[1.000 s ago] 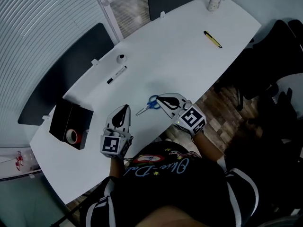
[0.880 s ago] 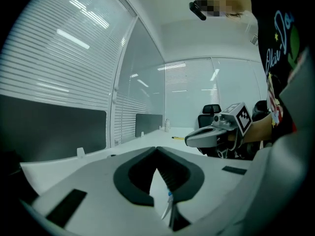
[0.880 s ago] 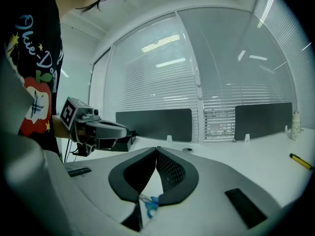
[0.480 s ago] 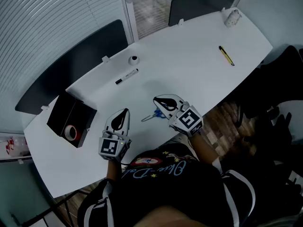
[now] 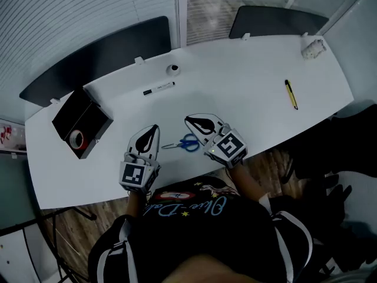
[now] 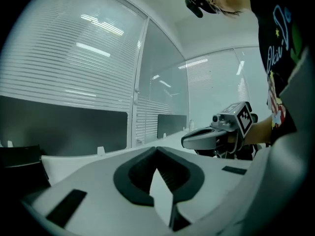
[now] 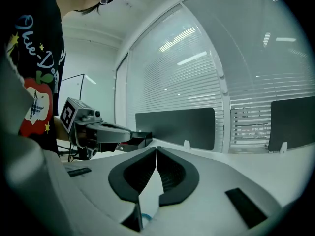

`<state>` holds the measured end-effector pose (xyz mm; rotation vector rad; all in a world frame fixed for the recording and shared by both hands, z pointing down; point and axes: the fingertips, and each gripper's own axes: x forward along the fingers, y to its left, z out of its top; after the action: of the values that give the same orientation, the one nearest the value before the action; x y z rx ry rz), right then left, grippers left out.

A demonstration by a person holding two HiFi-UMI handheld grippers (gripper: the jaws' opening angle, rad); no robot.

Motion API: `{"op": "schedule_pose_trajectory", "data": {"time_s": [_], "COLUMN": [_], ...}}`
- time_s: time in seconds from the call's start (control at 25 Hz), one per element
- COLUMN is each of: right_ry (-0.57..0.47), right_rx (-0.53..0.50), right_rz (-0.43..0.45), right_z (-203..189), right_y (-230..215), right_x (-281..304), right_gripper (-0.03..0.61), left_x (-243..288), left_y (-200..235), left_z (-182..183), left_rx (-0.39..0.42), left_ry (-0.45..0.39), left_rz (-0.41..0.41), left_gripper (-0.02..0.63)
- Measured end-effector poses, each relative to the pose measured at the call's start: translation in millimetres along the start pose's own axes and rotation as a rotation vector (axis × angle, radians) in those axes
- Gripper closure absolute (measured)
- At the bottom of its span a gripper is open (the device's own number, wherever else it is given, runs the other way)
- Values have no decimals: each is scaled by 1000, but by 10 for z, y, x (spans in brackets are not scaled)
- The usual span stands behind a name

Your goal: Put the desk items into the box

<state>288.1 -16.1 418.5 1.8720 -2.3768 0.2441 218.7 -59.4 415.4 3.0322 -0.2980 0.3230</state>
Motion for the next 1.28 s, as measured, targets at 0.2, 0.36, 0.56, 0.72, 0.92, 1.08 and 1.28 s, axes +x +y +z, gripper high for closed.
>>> {"op": "schedule_pose_trajectory", "data": {"time_s": [0.2,0.36,0.56,0.72,0.92,1.08,1.28], "right_ry": [-27,-12,33,62,85,123,145], "right_rx": [11,-20,-85,-109,-132,-169,-186], "right_rz": [83,174,264,324,350,362,391], "right_z": [45,30,-22,-88,-134,-190,-278], "right_y": [-123,-194,-259,-285,-367,-408,-474], "right_x": [-11,26,125,202,344,512,737], "right_gripper": [578,575,531,523,516,511,500], "left_x": [53,60,120,78,43,-19,-50], "left_y": [-85,-64,-128,-124,-54,77,199], "left_z": [92,116,117,20,-23,-41,-101], "left_rx": [-8,-34,-30,-56,-55,-67,-76], "left_ry": [-9,-22,-27,-15,5,2,21], "left_rz": [81,185,233,289,338,372,400], "left_gripper": [617,617,617,617,617,617,617]}}
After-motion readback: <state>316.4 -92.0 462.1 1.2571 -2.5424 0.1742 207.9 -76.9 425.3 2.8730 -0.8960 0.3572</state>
